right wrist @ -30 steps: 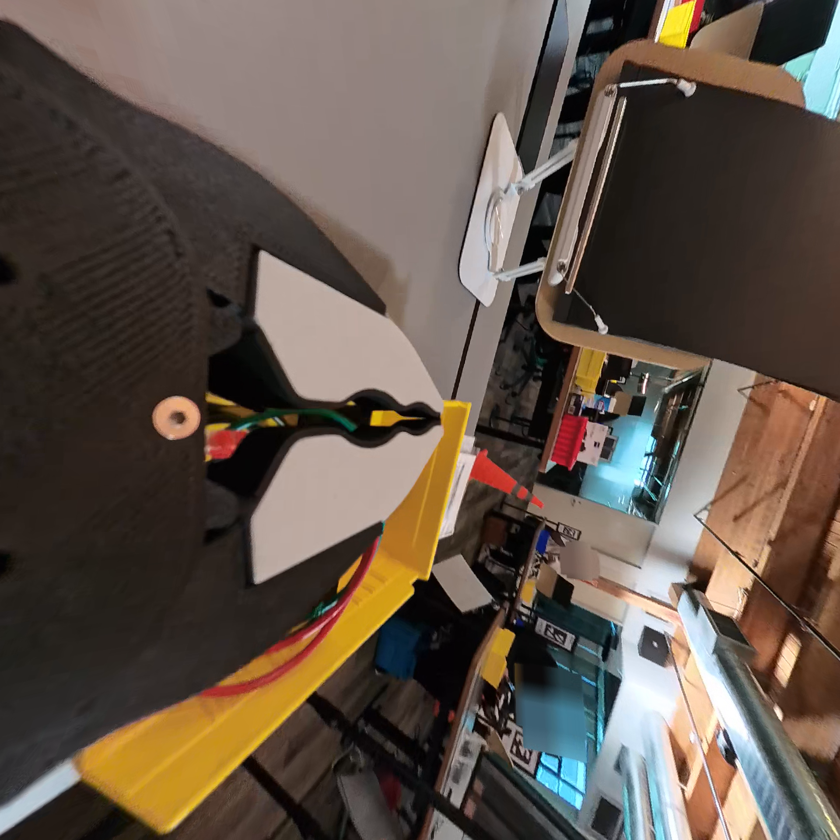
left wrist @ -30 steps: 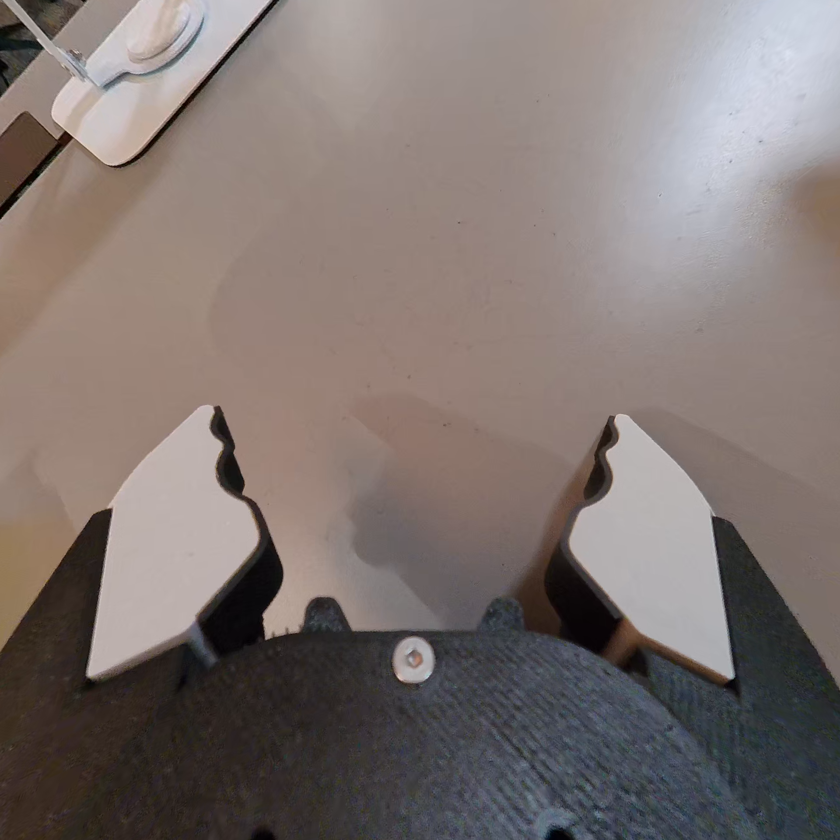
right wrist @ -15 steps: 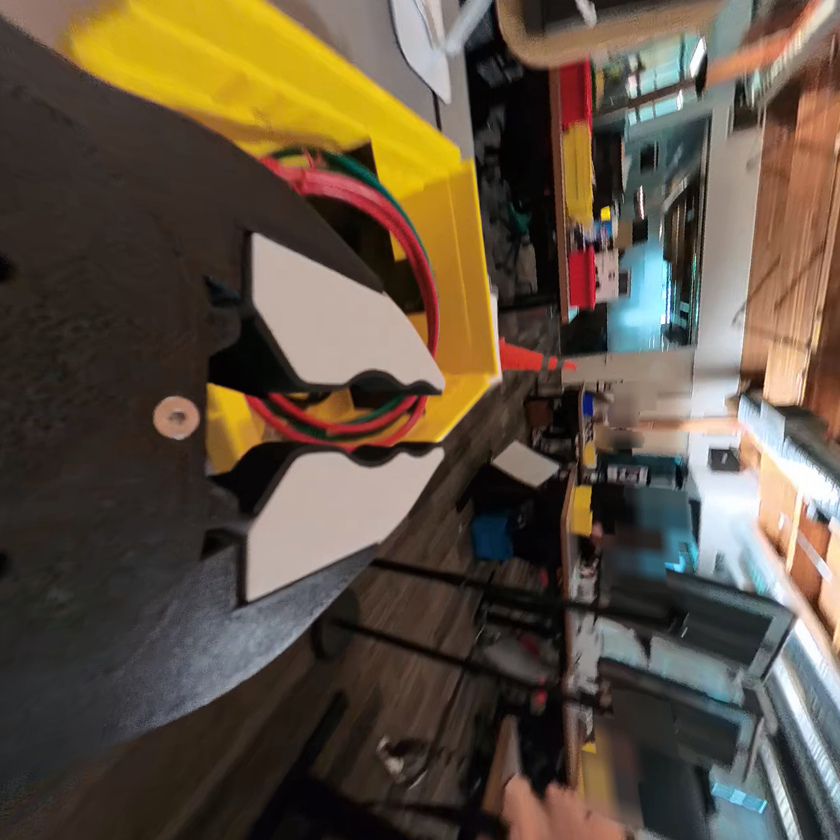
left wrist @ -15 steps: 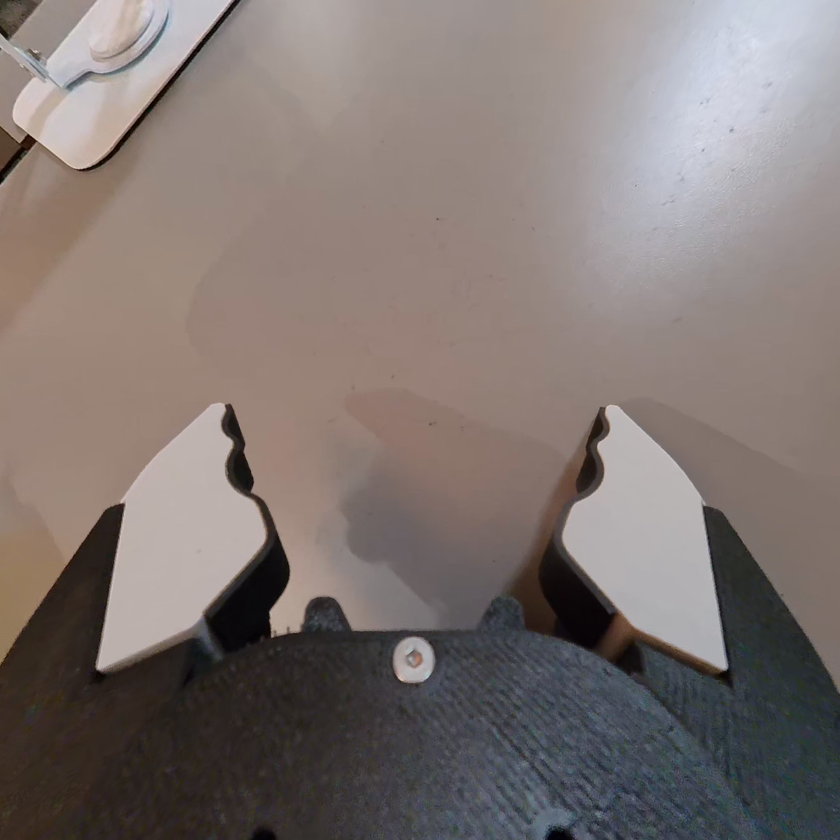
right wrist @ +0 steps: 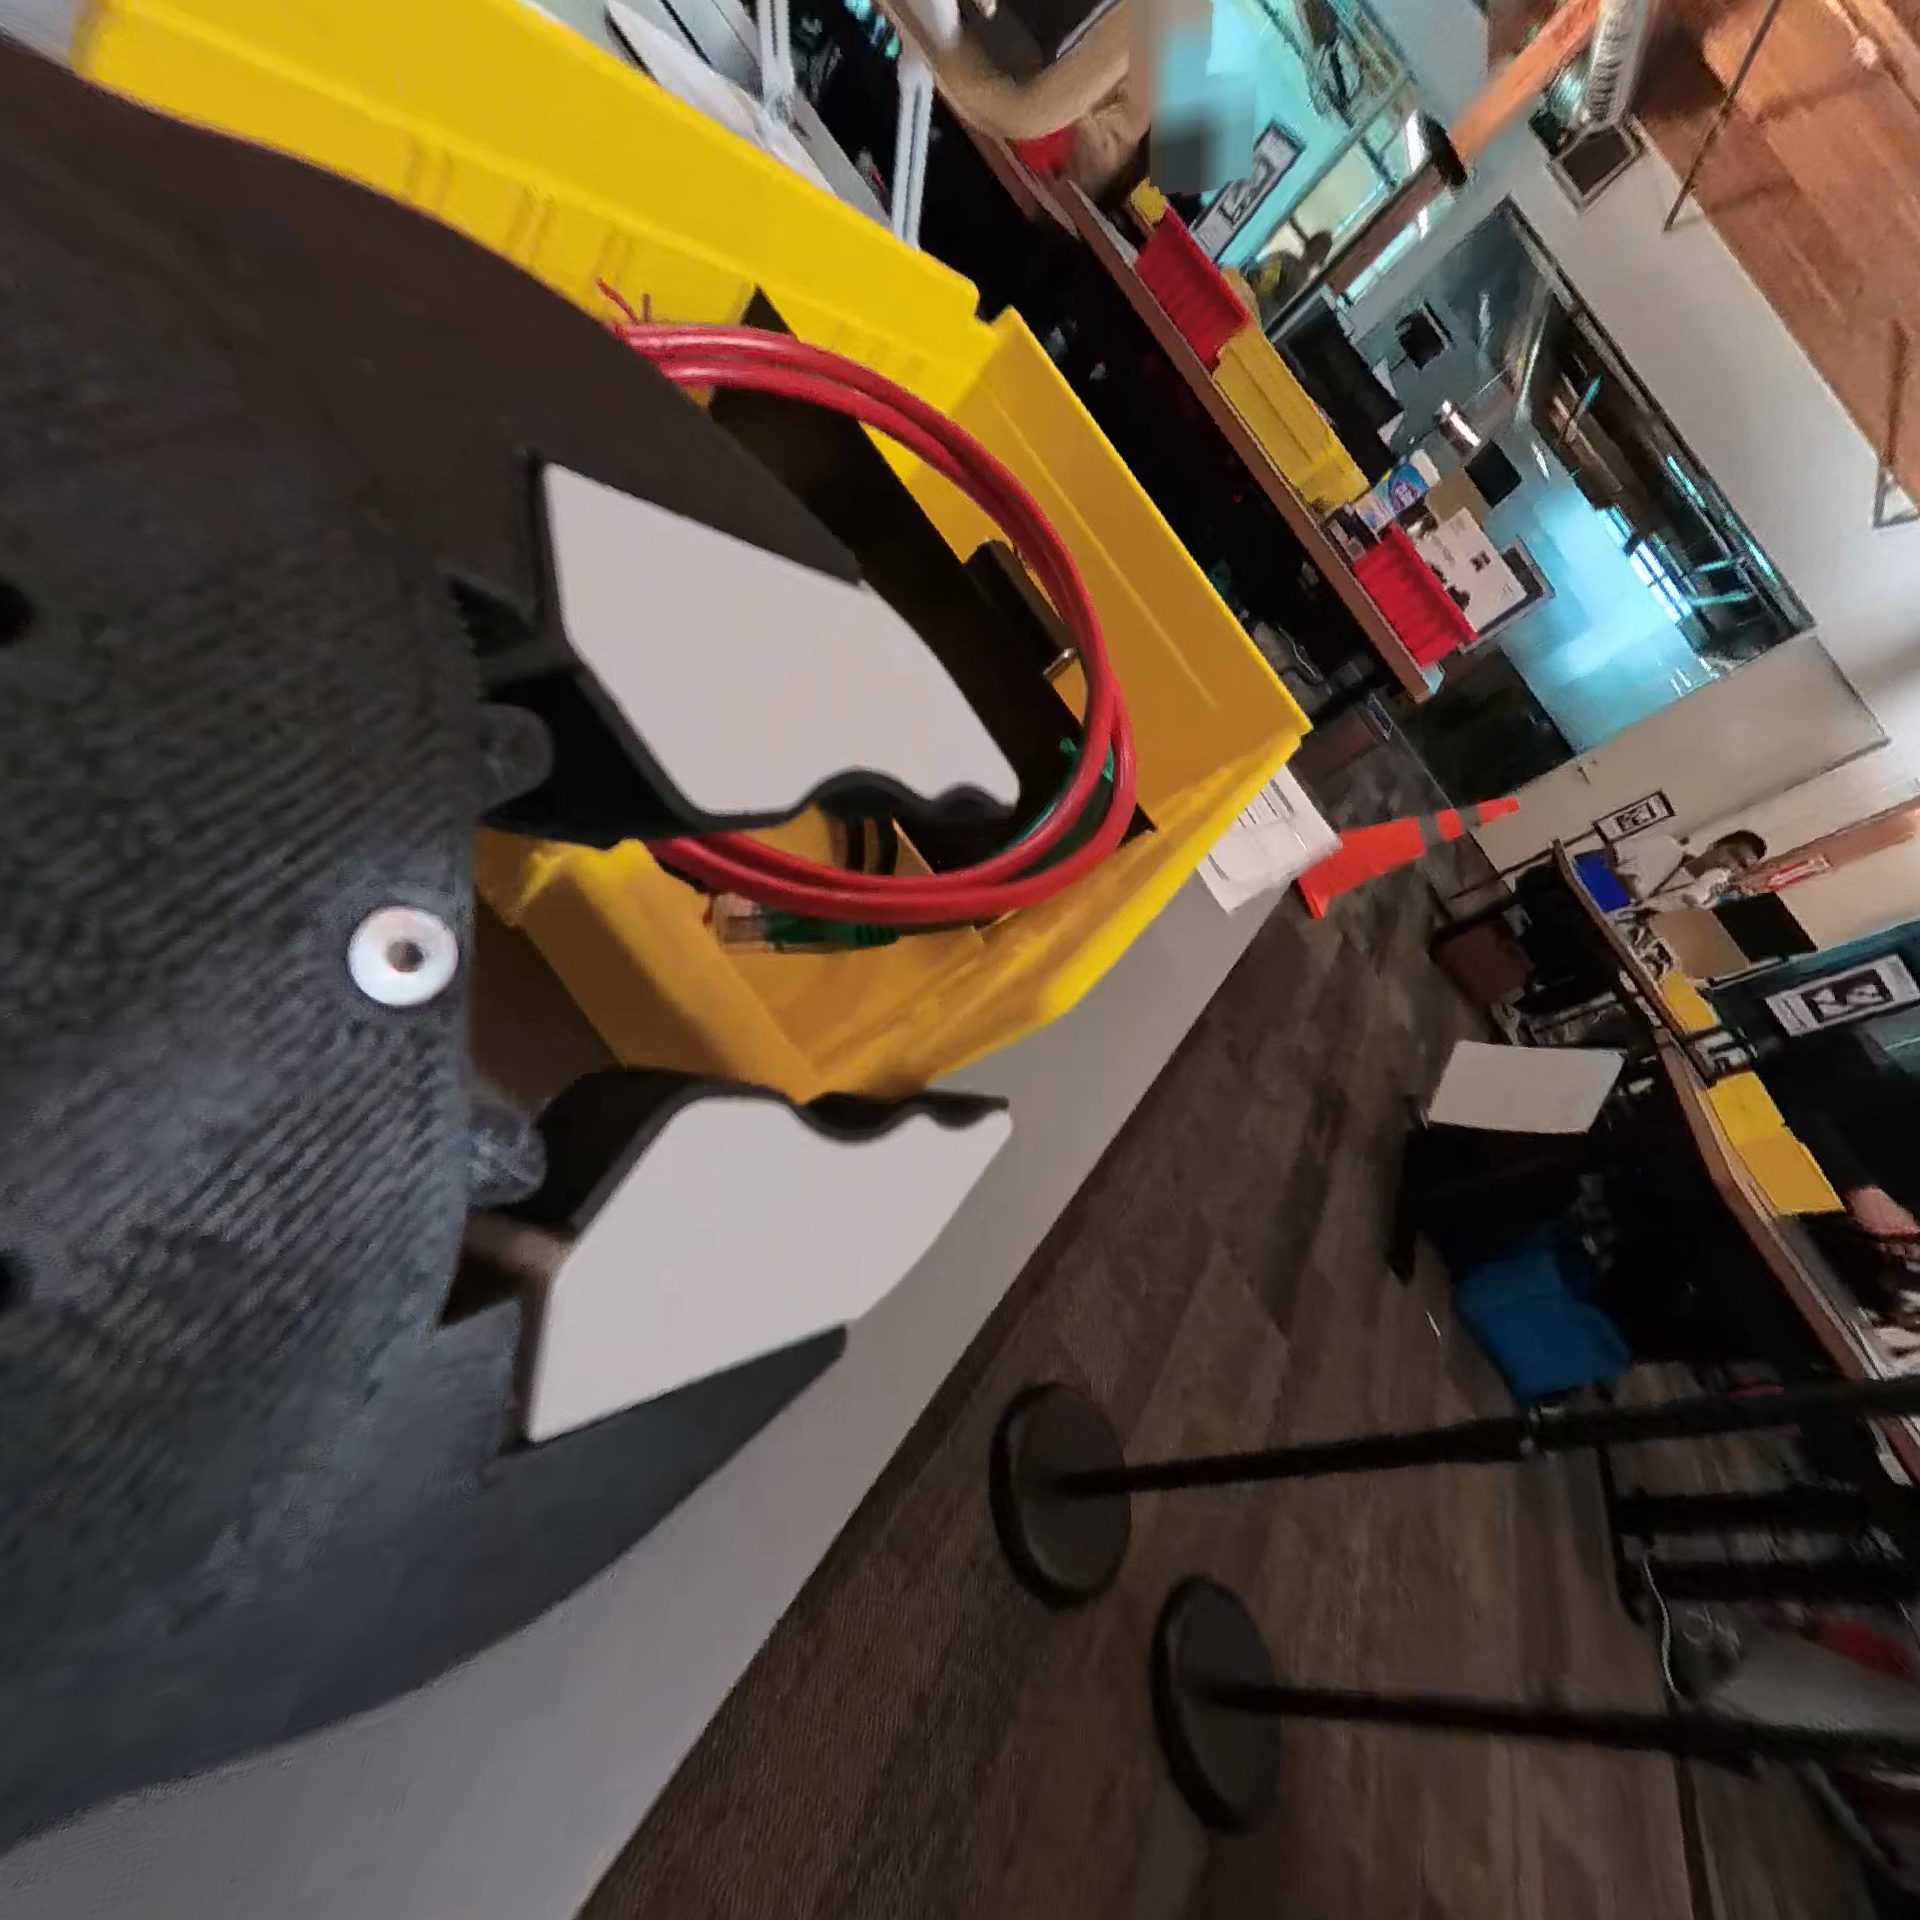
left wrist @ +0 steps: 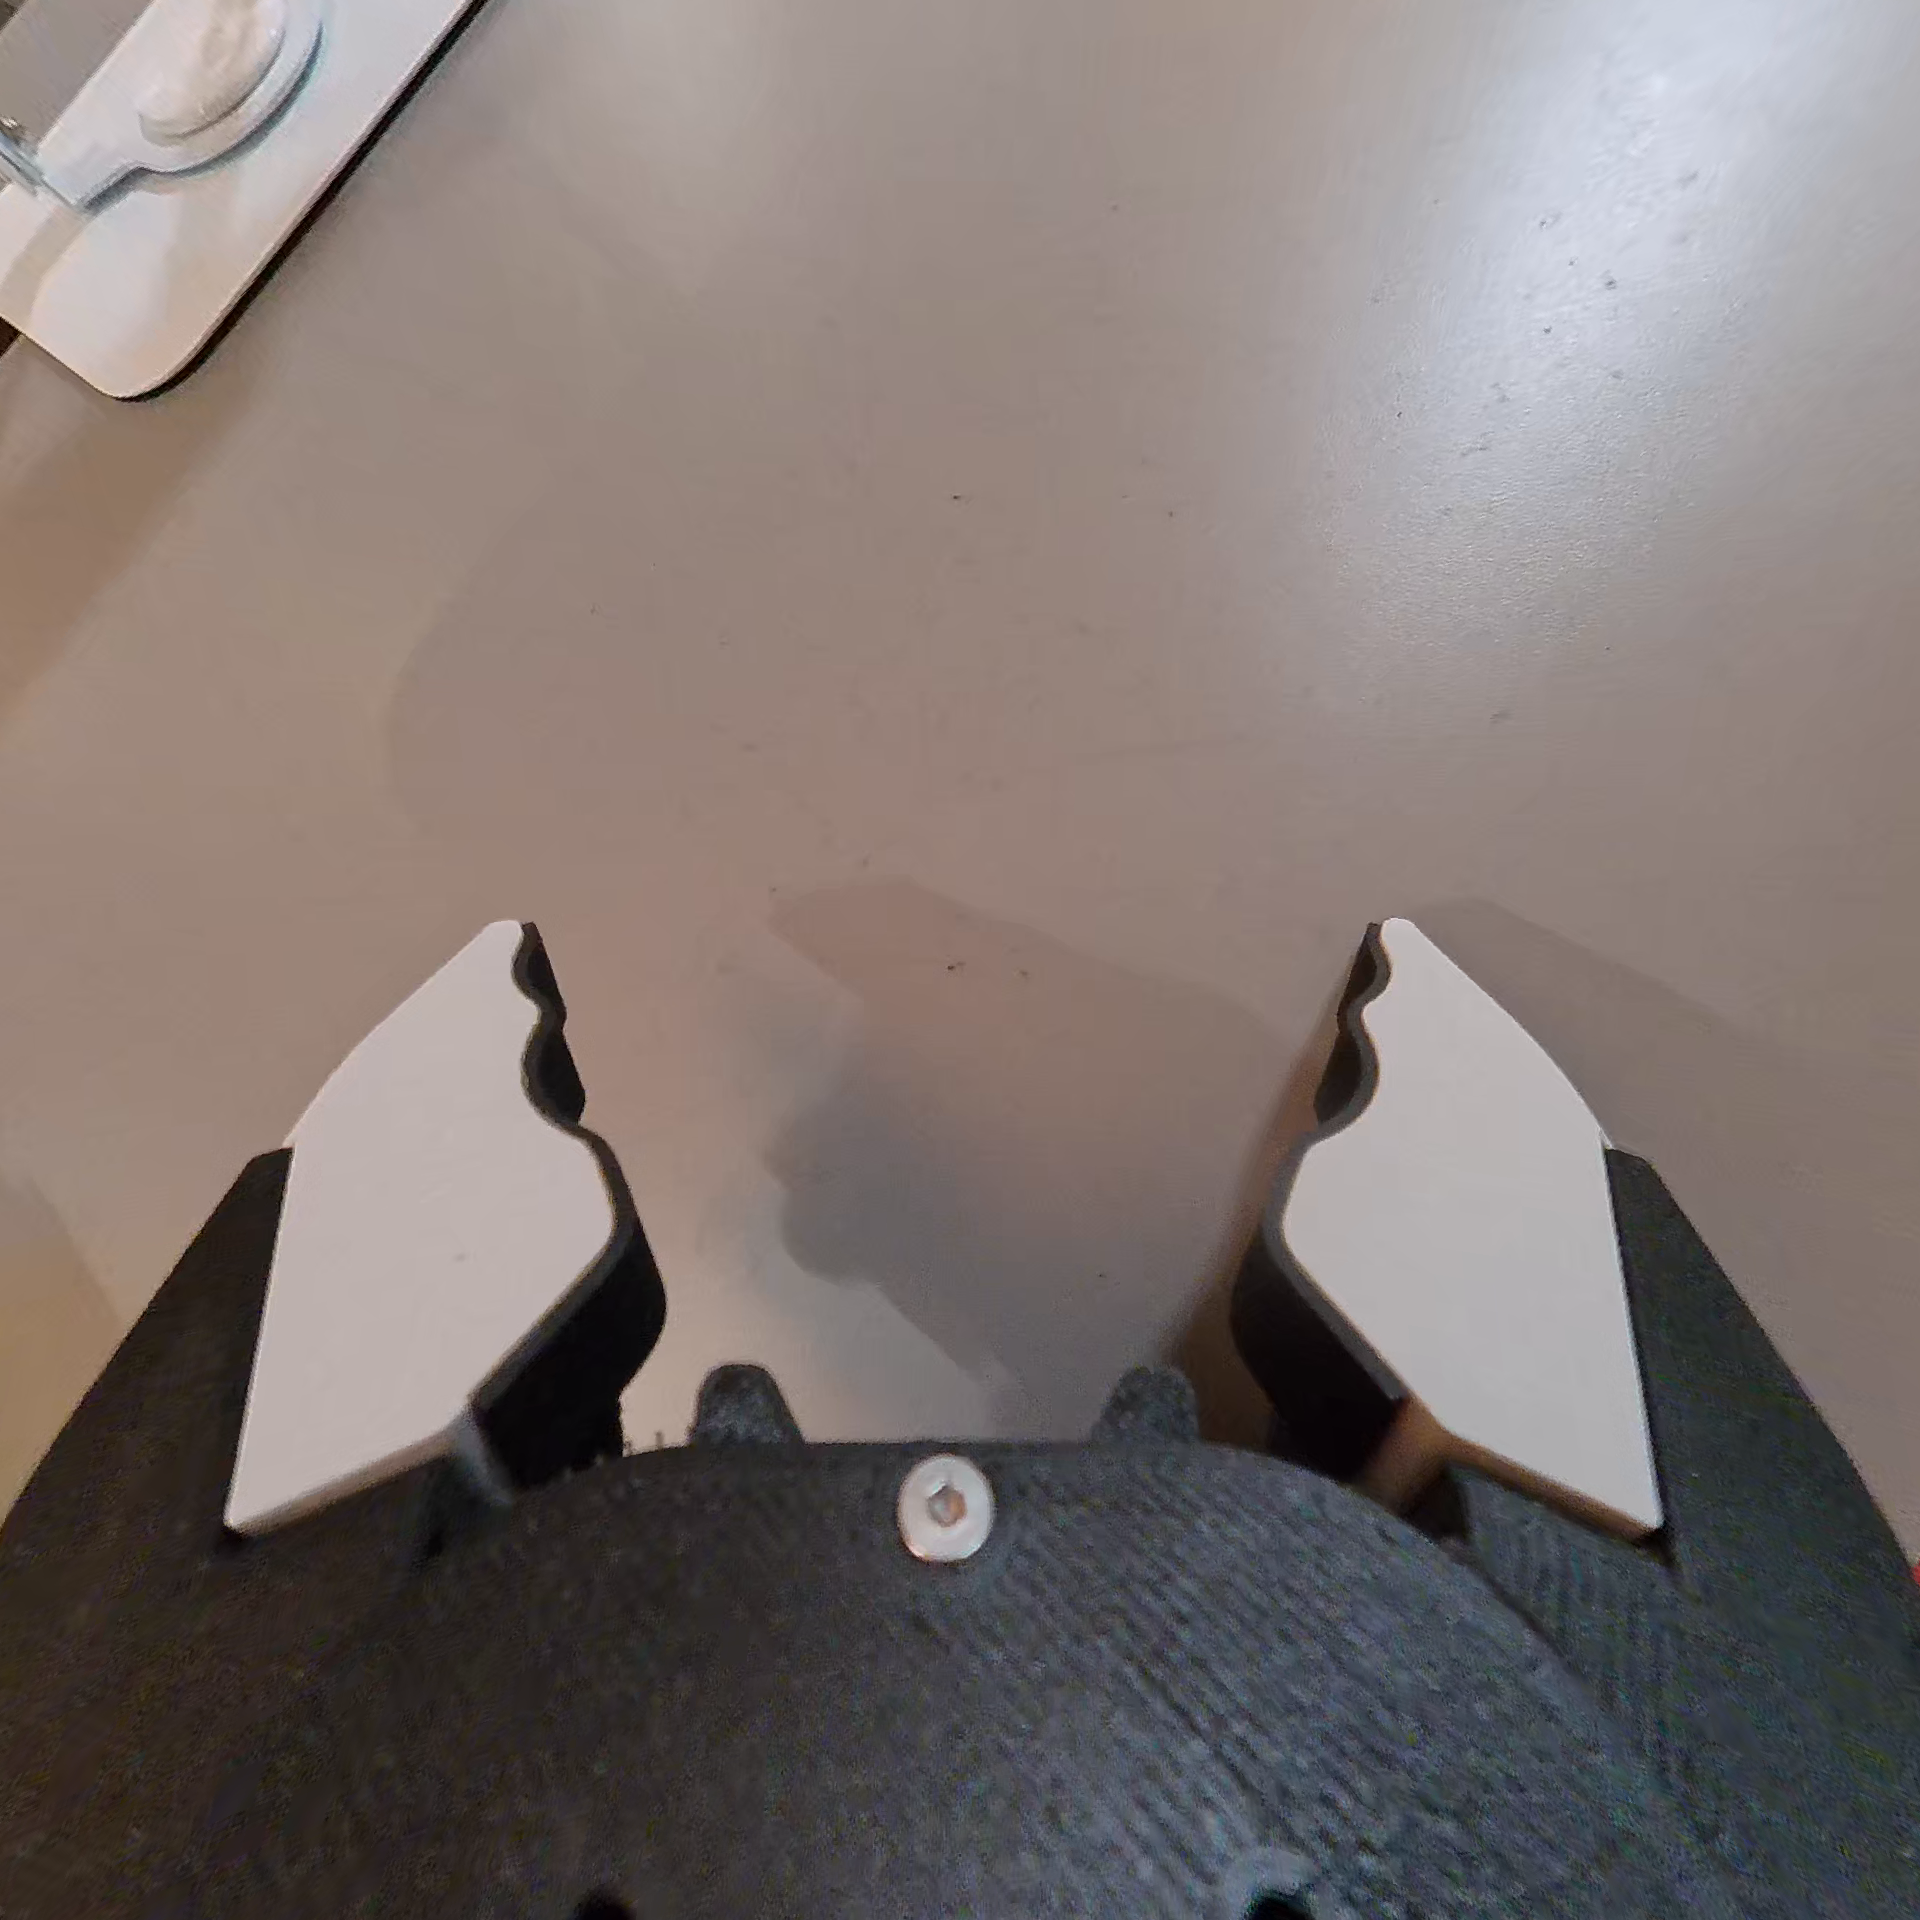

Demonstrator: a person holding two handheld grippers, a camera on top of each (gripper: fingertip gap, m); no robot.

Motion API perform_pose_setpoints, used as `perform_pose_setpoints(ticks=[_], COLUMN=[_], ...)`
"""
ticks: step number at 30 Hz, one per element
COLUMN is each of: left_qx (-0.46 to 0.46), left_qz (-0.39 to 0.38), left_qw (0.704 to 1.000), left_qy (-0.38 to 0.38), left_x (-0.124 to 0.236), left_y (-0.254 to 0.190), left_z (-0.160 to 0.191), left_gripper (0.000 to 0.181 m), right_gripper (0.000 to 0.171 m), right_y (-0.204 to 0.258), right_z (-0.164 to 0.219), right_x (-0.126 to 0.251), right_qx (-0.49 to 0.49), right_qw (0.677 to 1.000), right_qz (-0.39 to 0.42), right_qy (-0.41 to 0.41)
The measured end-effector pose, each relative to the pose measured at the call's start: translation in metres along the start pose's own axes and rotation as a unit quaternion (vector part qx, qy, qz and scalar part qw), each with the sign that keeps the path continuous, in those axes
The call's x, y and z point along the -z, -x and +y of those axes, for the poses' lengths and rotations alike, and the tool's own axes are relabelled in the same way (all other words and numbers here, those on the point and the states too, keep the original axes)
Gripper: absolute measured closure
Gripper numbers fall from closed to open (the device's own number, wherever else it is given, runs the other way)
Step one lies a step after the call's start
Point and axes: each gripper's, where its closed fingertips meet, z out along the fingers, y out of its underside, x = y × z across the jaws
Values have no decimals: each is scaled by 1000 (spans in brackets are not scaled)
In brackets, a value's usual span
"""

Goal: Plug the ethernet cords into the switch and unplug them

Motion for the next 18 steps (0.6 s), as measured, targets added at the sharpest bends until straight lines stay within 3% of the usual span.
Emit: perform_pose_setpoints(ticks=[2,4,6,9,10,13,18], left_qx=[1,1,2,4,5,5,4], left_qz=[1,3,5,9,10,11,16], left_qw=[1000,1000,1000,1000,1000,1000,1000], left_qy=[1,1,2,6,7,7,7], left_x=[0,0,-1,-1,-1,-1,-1], left_y=[0,0,-1,-1,-1,-1,-2], left_z=[0,0,1,1,1,2,2], left_gripper=[42,43,43,43,43,44,45], right_gripper=[124,144,158,152,151,122,95], right_y=[3,11,41,77,83,89,84], right_z=[3,11,21,39,41,38,39], right_x=[3,9,16,18,15,6,-9], right_qx=[-5,-25,-43,-22,3,71,149], right_qw=[1000,998,987,970,971,980,981], right_qz=[-7,-39,-138,-211,-209,-166,-112], right_qy=[9,38,74,121,119,88,60])
